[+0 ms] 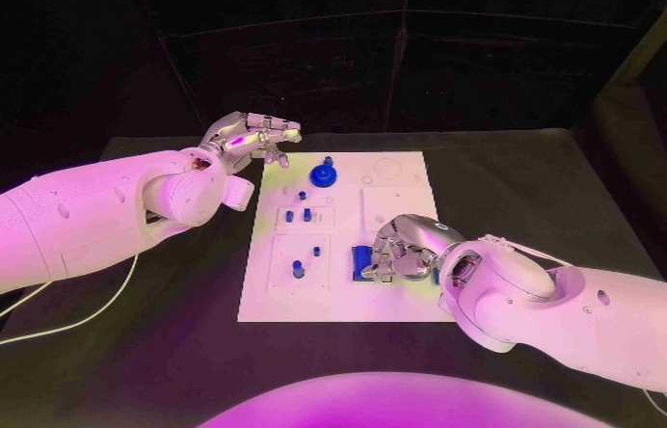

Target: Assemble the parts on the task board

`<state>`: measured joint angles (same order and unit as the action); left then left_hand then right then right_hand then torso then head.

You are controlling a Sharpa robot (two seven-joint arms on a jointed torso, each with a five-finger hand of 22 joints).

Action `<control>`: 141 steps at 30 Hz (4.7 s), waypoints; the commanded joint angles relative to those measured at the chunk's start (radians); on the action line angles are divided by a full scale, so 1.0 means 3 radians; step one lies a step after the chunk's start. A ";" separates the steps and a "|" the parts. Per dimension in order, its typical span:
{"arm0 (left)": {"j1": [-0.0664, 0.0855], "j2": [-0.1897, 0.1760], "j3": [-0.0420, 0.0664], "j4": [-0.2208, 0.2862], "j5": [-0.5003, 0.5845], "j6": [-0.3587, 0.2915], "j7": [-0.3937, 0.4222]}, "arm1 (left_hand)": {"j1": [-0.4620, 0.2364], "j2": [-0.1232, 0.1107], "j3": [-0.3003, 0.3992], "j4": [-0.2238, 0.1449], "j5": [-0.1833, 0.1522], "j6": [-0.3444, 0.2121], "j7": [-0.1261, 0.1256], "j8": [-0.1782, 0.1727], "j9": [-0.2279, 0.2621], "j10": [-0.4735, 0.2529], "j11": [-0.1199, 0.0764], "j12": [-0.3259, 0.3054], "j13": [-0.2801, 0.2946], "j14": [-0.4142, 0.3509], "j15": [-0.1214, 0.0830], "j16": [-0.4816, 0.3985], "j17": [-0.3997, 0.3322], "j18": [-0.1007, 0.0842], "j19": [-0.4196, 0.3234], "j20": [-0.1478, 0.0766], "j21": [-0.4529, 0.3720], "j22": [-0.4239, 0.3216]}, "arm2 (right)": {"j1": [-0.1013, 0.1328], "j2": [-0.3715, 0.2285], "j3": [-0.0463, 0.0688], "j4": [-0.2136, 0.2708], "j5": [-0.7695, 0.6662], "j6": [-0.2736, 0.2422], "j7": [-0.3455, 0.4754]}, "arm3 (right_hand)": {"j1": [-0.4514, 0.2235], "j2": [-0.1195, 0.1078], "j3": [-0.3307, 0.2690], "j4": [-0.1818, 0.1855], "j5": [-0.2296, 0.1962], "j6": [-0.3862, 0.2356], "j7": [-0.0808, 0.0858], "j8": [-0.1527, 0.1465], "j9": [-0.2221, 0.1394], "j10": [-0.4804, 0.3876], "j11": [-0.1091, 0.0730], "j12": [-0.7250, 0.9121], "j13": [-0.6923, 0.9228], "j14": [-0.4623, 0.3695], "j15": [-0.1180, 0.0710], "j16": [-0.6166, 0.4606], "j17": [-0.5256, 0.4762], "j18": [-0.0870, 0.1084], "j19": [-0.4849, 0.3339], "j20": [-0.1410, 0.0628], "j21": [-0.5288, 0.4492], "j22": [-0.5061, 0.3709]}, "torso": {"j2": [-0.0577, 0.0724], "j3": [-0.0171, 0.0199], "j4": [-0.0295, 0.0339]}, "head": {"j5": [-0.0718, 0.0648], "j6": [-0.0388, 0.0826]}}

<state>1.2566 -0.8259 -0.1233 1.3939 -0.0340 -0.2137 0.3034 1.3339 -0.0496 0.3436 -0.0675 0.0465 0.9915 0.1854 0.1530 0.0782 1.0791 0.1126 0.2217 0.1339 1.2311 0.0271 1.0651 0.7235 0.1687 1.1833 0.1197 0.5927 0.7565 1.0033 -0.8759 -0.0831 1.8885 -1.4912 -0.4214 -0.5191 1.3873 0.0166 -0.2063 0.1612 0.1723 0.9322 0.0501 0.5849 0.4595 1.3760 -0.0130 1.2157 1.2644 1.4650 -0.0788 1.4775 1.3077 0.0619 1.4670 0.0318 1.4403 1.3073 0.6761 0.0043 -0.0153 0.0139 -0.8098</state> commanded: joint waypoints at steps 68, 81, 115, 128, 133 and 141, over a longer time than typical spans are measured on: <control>0.0005 -0.0014 0.0001 0.0007 0.0009 0.0039 0.0006 | 0.0013 0.0012 -0.0019 -0.0002 0.0012 -0.0016 0.0002 0.0016 -0.0005 -0.0022 -0.0001 0.0028 0.0006 -0.0031 0.0003 0.0015 -0.0007 0.0045 0.0007 0.0022 -0.0012 -0.0006 | -0.0005 -0.0758 -0.0004 0.0074 -0.0175 0.0290 -0.0306 | -0.0021 0.0074 -0.0321 0.0120 0.0253 0.0189 0.0100 -0.0725 -0.0354 0.0084 0.0051 0.0086 0.0104 0.0268 0.0044 0.0042 0.0482 -0.0056 0.0054 0.0037 0.0033 0.0209 | -0.0001 0.0005 -0.0041 | -0.0190 0.0080; 0.0005 -0.0017 0.0000 0.0005 0.0009 0.0045 0.0004 | 0.0013 0.0012 -0.0019 -0.0002 0.0012 -0.0016 0.0002 0.0016 -0.0005 -0.0022 -0.0001 0.0028 0.0006 -0.0031 0.0003 0.0015 -0.0007 0.0045 0.0007 0.0022 -0.0012 -0.0006 | -0.0018 -0.0690 -0.0005 0.0046 -0.0332 0.0499 -0.0368 | 0.0058 0.0055 -0.0319 0.0053 0.0250 0.0190 0.0103 -0.0742 -0.0338 0.0071 0.0051 0.0067 0.0096 0.0268 0.0043 0.0044 0.0487 -0.0056 0.0054 0.0033 0.0034 0.0212 | -0.0003 0.0001 -0.0037 | -0.0195 0.0066; 0.0005 -0.0035 -0.0001 0.0016 0.0009 0.0055 -0.0003 | 0.0020 0.0014 -0.0023 -0.0007 0.0012 -0.0020 0.0002 0.0023 -0.0006 -0.0030 0.0000 0.0040 0.0009 -0.0036 0.0003 0.0018 -0.0015 0.0045 0.0007 0.0022 -0.0015 -0.0008 | -0.0069 -0.0622 -0.0002 0.0198 -0.0114 -0.0077 -0.0341 | 0.0441 0.0182 0.0429 -0.0303 0.0840 0.0299 0.0108 -0.1033 -0.0405 0.0044 0.0043 0.0015 0.0109 0.0272 0.0036 0.0054 0.0515 -0.0061 0.0067 0.0024 0.0042 0.0239 | -0.0006 0.0000 -0.0038 | -0.0175 0.0054; 0.0005 -0.0036 -0.0001 0.0022 0.0009 0.0083 -0.0027 | 0.0034 0.0016 -0.0021 -0.0016 0.0012 -0.0025 0.0003 0.0026 -0.0007 -0.0038 0.0000 0.0045 0.0009 -0.0041 0.0002 0.0016 -0.0025 0.0046 0.0007 0.0021 -0.0016 -0.0009 | -0.0066 -0.0532 0.0000 0.0265 0.0350 -0.0441 -0.0219 | 0.0168 -0.0071 0.0970 -0.0226 0.0917 0.0350 0.0100 -0.1112 -0.0374 0.0071 0.0039 0.0009 0.0121 0.0274 0.0027 0.0058 0.0524 -0.0055 0.0063 0.0016 0.0018 0.0211 | -0.0003 -0.0001 -0.0036 | -0.0150 0.0065; 0.0005 -0.0037 -0.0001 0.0025 0.0009 0.0087 -0.0028 | 0.0034 0.0016 -0.0021 -0.0017 0.0012 -0.0025 0.0003 0.0026 -0.0007 -0.0038 0.0000 0.0046 0.0009 -0.0041 0.0002 0.0016 -0.0025 0.0046 0.0007 0.0021 -0.0016 -0.0009 | -0.0066 -0.0448 0.0000 0.0244 0.0416 -0.0473 -0.0201 | 0.0105 -0.0120 0.1048 -0.0208 0.0902 0.0357 0.0099 -0.1120 -0.0364 0.0078 0.0037 0.0014 0.0127 0.0275 0.0029 0.0058 0.0525 -0.0054 0.0064 0.0016 0.0015 0.0209 | -0.0002 -0.0001 -0.0035 | -0.0144 0.0059; 0.0005 -0.0036 -0.0001 0.0034 0.0009 0.0089 -0.0028 | 0.0034 0.0016 -0.0021 -0.0017 0.0012 -0.0025 0.0003 0.0026 -0.0007 -0.0038 0.0000 0.0046 0.0009 -0.0041 0.0002 0.0016 -0.0025 0.0046 0.0007 0.0021 -0.0016 -0.0009 | -0.0066 -0.0287 0.0001 0.0156 0.0581 -0.0281 -0.0244 | 0.0006 -0.0186 0.1100 -0.0178 0.0908 0.0380 0.0094 -0.1131 -0.0353 0.0089 0.0035 0.0013 0.0129 0.0274 0.0028 0.0055 0.0521 -0.0053 0.0063 0.0015 0.0010 0.0203 | 0.0000 -0.0003 -0.0032 | -0.0140 0.0059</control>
<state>1.2565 -0.8366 -0.1245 1.4011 -0.0340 -0.2001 0.2940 1.3377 -0.0457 0.3409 -0.0703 0.0465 0.9915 0.1854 0.1567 0.0775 1.0719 0.1126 0.2323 0.1353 1.2239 0.0270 1.0650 0.7171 0.1687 1.1833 0.1197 0.5927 0.7552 0.9821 -0.9661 -0.0831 1.9381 -1.3626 -0.5225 -0.5962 1.3964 -0.0400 0.1182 0.1080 0.4413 1.0307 0.0842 0.2477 0.3539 1.3955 -0.0040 1.2217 1.3018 1.4721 -0.0679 1.4891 1.3075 0.0620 1.4651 0.0445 1.4481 1.3076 0.6753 0.0035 -0.0259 -0.0285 -0.7922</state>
